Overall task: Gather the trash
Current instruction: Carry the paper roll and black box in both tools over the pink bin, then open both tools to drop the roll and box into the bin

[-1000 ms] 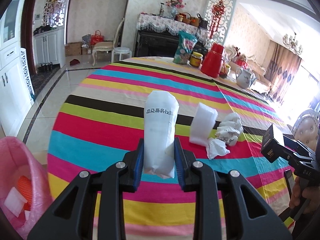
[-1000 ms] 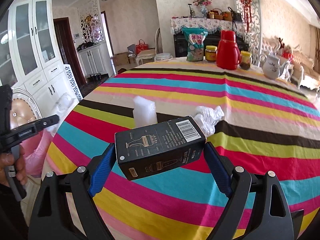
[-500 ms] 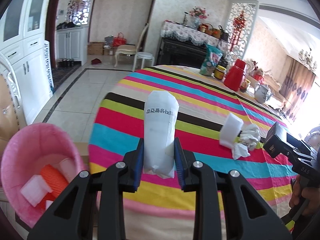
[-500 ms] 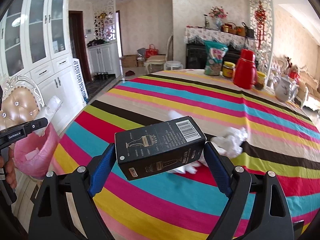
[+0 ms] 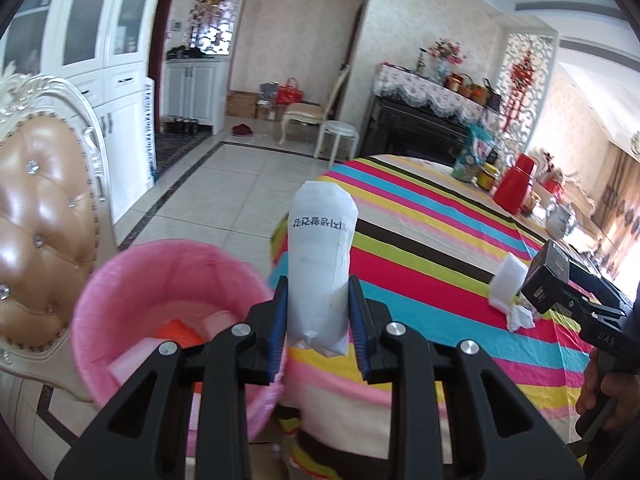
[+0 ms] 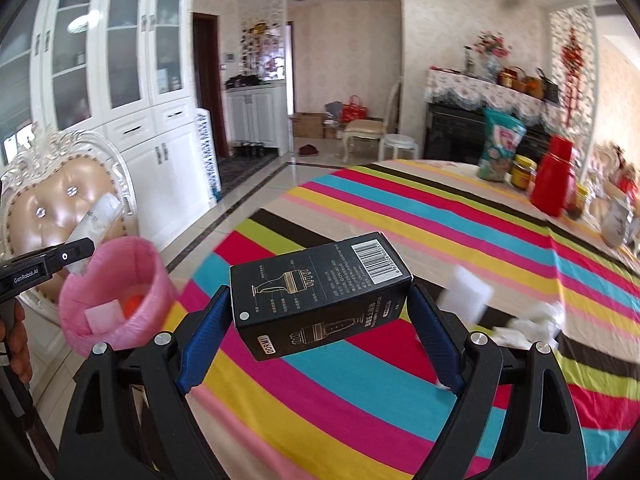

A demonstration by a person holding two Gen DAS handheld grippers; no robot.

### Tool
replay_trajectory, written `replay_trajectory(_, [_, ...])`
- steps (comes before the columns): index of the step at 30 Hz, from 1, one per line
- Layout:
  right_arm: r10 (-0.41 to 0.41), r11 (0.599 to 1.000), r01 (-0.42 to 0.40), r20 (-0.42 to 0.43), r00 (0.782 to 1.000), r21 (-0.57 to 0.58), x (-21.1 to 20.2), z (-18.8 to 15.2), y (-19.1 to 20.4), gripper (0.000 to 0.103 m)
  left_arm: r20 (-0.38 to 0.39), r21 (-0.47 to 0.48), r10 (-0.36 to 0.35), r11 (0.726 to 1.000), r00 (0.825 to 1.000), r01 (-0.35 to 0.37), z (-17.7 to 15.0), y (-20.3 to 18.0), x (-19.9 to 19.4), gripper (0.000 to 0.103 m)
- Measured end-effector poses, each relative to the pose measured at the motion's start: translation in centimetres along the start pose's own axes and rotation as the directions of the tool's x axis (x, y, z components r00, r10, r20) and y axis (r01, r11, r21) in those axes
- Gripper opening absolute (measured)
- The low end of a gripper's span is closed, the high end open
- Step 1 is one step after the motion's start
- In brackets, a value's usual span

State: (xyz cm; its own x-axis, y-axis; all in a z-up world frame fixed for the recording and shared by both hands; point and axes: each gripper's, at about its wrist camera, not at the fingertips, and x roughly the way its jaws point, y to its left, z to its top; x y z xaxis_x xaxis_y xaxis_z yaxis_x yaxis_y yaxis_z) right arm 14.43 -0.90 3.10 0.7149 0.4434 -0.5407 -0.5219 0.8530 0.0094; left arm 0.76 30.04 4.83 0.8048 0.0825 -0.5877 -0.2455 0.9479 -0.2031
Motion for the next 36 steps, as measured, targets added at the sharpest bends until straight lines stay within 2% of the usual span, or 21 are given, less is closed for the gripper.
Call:
replay_trajectory(7, [0.101, 0.993, -0.101, 0.001, 0.995, -0.061, 1.8, 2.0, 6.2, 0.082, 0.021, -0.047, 0.069, 0.997, 0.997, -0.068, 0.1, 4.5, -2.4, 0.028])
replay_trajectory(16, [0.217, 0.968, -0.216, -0.007, 0.976, -0.127, 4.1, 3.8, 14.3, 0.082, 0.029, -0.112, 0.125, 0.986, 0.992, -0.121, 0.4, 9.4, -4.2, 0.028])
replay_trajectory(23, [0.255, 0.946, -0.259, -0.042, 0.966, -0.193, 6.6, 3.9, 19.6, 0.082, 0.020, -0.171, 0.142, 0.976, 0.990, -0.136, 0.6, 12.3, -4.0, 0.030])
replay_trajectory(31, [0.296, 0.928, -0.307, -0.083, 0.952, -0.212, 9.2, 3.7, 23.1, 0.083, 0.008, -0.200, 0.163, 0.967, 0.987, -0.158, 1.1, 14.8, -3.3, 0.032])
replay_trajectory(36, [0.319, 0.913, -0.336, -0.110, 0.941, -0.229, 10.4, 3.6, 24.8, 0.085, 0.003, -0.225, 0.154, 0.963, 0.988, -0.149, 1.2, 15.7, -2.7, 0.042])
